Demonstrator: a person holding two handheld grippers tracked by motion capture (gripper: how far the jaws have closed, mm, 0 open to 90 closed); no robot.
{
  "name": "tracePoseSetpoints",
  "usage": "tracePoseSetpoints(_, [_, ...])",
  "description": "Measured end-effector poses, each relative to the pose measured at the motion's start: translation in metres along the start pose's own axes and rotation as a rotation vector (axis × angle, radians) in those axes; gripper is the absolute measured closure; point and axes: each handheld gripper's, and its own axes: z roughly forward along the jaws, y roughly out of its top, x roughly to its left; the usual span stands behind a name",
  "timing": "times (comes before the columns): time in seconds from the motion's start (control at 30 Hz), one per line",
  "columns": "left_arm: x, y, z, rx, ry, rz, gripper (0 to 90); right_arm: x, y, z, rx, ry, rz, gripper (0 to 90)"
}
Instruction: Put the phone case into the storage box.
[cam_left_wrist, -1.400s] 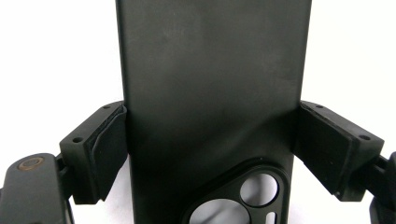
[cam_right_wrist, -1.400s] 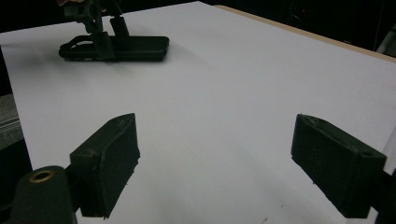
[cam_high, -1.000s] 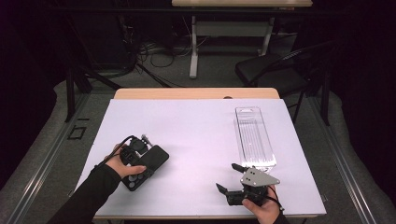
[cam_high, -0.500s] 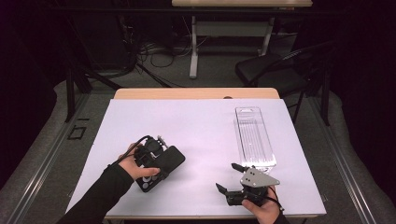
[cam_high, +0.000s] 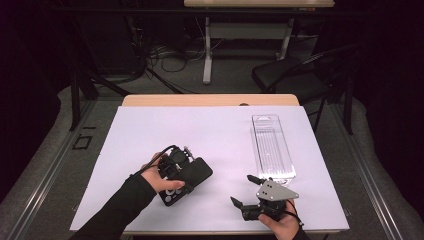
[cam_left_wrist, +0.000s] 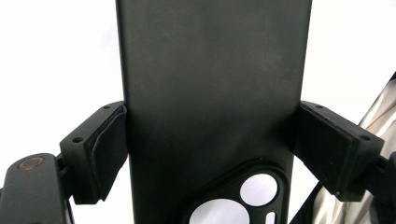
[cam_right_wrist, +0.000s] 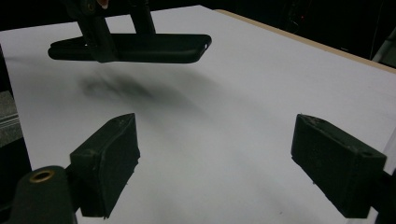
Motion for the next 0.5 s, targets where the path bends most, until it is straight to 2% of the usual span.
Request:
tracePoseSetpoints(0.03, [-0.004,0.004,0.001,0.002,-0.002,0.014,14.6,0.000,0.000,0.000,0.002,0.000,-0.001,14.5])
tracePoseSetpoints(0.2, [-0.009,0.011,0.002,0.008,-0.002,0.035,14.6,0.000,0.000,0.000,0.001,0.001,-0.002,14.5])
tracePoseSetpoints(0.5, [-0.012,0.016,0.002,0.014,-0.012,0.043,14.6,0.000,0.002,0.000,0.000,0.003,-0.009,14.5])
